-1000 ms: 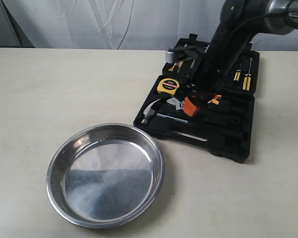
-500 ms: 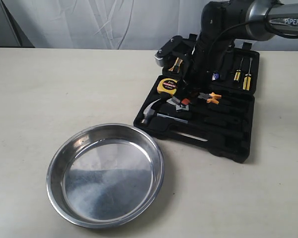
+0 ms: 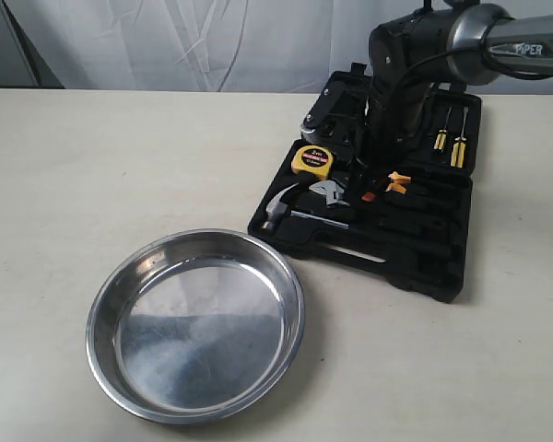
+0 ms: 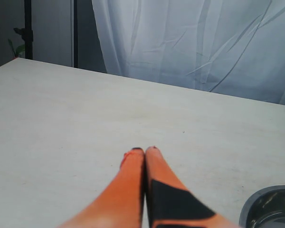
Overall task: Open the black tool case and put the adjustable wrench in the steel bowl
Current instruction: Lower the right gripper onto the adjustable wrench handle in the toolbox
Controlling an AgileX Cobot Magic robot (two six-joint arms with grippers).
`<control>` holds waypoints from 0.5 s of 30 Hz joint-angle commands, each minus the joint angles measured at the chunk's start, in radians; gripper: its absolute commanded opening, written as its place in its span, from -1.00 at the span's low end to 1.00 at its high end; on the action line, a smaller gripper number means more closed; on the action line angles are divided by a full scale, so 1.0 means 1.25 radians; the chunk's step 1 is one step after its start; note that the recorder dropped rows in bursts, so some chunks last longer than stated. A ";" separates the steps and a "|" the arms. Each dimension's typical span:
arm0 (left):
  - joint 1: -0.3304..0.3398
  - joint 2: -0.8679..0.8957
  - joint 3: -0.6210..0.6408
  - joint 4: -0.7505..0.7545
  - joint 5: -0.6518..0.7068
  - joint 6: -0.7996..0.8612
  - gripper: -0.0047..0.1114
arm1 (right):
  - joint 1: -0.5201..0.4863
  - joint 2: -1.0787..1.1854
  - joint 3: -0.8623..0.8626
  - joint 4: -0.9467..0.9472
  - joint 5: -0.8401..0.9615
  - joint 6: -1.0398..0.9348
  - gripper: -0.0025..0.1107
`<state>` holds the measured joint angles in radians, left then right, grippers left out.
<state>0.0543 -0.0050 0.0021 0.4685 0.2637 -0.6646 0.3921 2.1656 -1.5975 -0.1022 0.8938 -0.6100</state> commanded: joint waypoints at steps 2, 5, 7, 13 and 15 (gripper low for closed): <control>-0.005 0.004 -0.002 0.004 -0.005 -0.004 -0.91 | -0.002 0.021 -0.002 -0.001 0.014 0.003 -0.11; -0.005 0.004 -0.002 0.004 -0.005 -0.004 -0.91 | -0.002 0.026 -0.002 -0.001 -0.011 0.003 -0.11; -0.005 0.004 -0.002 0.004 -0.005 -0.004 -0.91 | -0.002 0.039 -0.002 -0.001 -0.015 0.003 -0.11; -0.005 0.004 -0.002 0.004 -0.005 -0.004 -0.91 | -0.002 0.075 -0.002 -0.004 -0.011 0.003 -0.12; -0.005 0.004 -0.002 0.004 -0.005 -0.004 -0.91 | -0.002 0.080 -0.002 -0.004 -0.011 0.003 -0.18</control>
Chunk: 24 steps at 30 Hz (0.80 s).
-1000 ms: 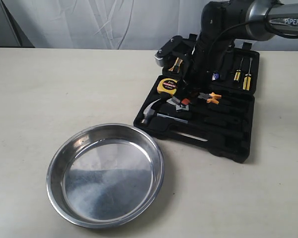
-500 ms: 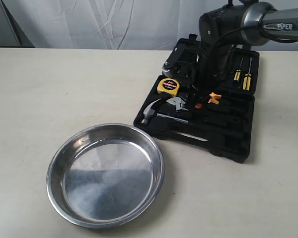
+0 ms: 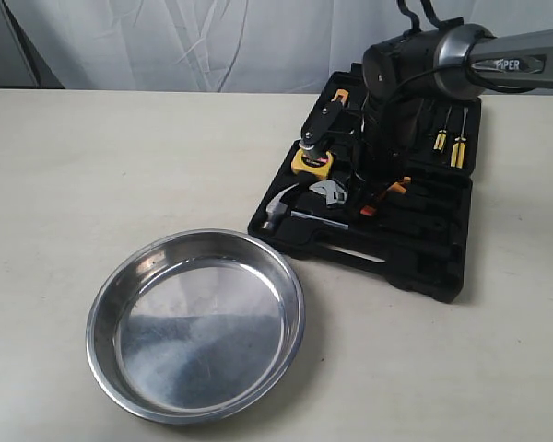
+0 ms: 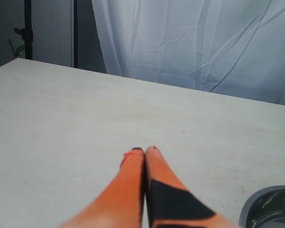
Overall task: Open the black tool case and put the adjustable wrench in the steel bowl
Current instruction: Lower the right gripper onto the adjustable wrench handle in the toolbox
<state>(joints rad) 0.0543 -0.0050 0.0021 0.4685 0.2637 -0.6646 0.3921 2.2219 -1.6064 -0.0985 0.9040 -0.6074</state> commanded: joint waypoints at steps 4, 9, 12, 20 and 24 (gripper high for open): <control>-0.005 0.004 -0.002 0.004 -0.005 -0.004 -0.91 | -0.002 0.035 0.005 -0.010 -0.019 0.001 -0.52; -0.005 0.004 -0.002 0.004 -0.005 -0.004 -0.91 | -0.002 0.042 0.005 -0.013 -0.019 -0.003 -0.61; -0.005 0.004 -0.002 0.004 -0.005 -0.004 -0.91 | -0.002 0.055 0.005 -0.026 -0.017 -0.017 -0.61; -0.005 0.004 -0.002 0.004 -0.005 -0.004 -0.91 | -0.002 0.091 0.005 -0.088 -0.004 -0.017 -0.61; -0.005 0.004 -0.002 0.004 -0.005 -0.004 -0.91 | -0.002 0.095 0.005 -0.110 -0.004 -0.017 -0.52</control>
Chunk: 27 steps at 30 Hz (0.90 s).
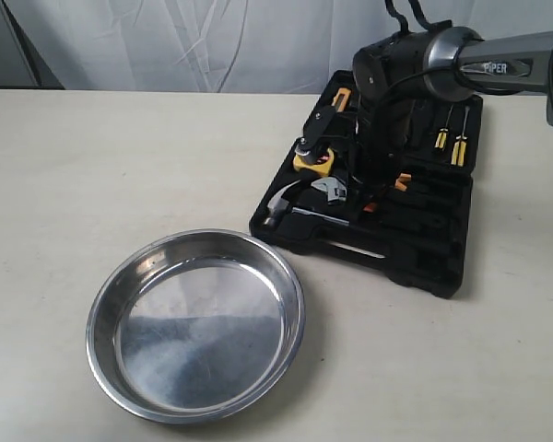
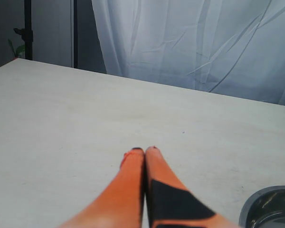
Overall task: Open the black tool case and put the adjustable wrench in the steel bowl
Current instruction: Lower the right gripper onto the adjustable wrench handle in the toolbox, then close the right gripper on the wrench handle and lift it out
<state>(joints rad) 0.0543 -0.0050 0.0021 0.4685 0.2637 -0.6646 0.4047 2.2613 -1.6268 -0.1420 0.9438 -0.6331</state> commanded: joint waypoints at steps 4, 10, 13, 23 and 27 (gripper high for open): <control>-0.005 0.004 -0.002 0.004 -0.005 -0.004 -0.91 | -0.012 0.065 0.022 -0.085 -0.028 0.004 -0.03; -0.005 0.004 -0.002 0.004 -0.009 -0.004 -0.91 | -0.012 0.065 0.020 -0.093 -0.030 0.004 -0.14; -0.005 0.004 -0.002 0.004 -0.009 -0.004 -0.91 | -0.012 0.065 0.020 -0.093 -0.031 0.004 -0.41; -0.005 0.004 -0.002 0.004 -0.009 -0.004 -0.91 | -0.012 0.027 0.020 -0.095 -0.028 0.019 -0.97; -0.005 0.004 -0.002 0.004 -0.009 -0.004 -0.91 | -0.012 -0.012 0.020 -0.070 -0.030 0.025 -0.97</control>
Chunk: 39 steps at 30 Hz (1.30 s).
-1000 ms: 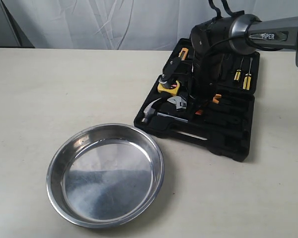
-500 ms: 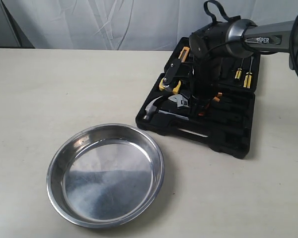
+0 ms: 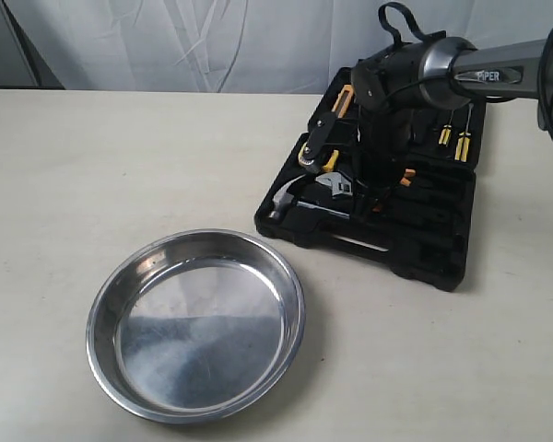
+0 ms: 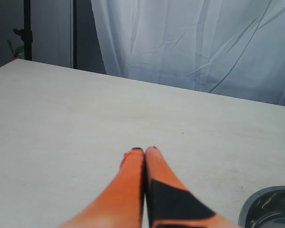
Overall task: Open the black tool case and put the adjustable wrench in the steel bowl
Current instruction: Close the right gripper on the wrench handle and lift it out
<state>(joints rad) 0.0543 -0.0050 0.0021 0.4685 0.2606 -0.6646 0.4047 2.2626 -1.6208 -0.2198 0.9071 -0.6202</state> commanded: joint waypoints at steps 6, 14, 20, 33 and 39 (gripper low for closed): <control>-0.005 0.004 -0.002 0.004 -0.006 -0.004 -0.91 | -0.012 -0.047 0.015 0.012 -0.015 0.015 -0.97; -0.005 0.004 -0.002 0.004 -0.006 -0.004 -0.91 | -0.012 -0.074 0.015 0.037 -0.018 0.015 -0.97; -0.005 0.004 -0.002 0.004 -0.006 -0.004 -0.91 | -0.012 -0.102 0.015 0.097 -0.036 0.015 -0.97; -0.005 0.004 -0.002 0.004 -0.006 -0.004 -0.91 | -0.012 -0.115 0.015 0.225 -0.025 -0.033 -0.97; -0.005 0.004 -0.002 0.004 -0.006 -0.004 -0.91 | -0.012 -0.115 0.015 0.253 -0.019 -0.032 -0.97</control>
<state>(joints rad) 0.0543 -0.0050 0.0021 0.4685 0.2606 -0.6646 0.3946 2.1339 -1.5954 0.0663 0.8902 -0.6542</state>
